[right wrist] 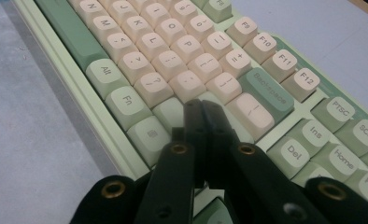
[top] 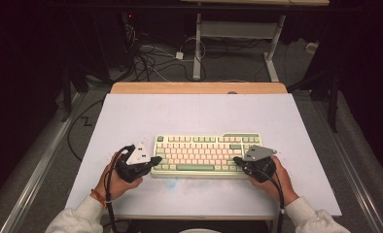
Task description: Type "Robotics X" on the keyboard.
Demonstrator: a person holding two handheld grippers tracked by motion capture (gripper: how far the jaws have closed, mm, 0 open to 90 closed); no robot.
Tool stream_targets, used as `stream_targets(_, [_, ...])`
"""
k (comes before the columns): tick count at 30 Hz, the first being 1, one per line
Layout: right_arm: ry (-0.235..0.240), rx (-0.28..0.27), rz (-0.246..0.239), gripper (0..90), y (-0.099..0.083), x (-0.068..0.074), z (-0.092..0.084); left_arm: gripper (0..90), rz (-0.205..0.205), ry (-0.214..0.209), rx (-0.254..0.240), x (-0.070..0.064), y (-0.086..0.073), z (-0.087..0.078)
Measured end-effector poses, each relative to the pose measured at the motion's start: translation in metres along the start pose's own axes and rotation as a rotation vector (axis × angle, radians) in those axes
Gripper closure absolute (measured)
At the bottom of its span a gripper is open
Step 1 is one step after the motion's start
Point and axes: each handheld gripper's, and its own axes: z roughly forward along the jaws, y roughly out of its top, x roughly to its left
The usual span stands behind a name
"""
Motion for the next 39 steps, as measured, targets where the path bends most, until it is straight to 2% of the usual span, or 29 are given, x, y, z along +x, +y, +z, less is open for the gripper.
stream_targets(16, [0.002,0.001,-0.002,90.0,-0.001,0.000,-0.001,88.0,0.054,-0.042,0.045,-0.002,0.021,0.026])
stream_targets(25, [-0.001,0.000,-0.008,90.0,-0.001,0.000,-0.001,88.0,0.066,-0.056,0.071,-0.002,0.026,0.040])
stream_targets(39, [-0.004,0.002,-0.008,90.0,0.000,0.001,-0.001,88.0,0.074,-0.080,0.096,-0.002,0.032,0.052])
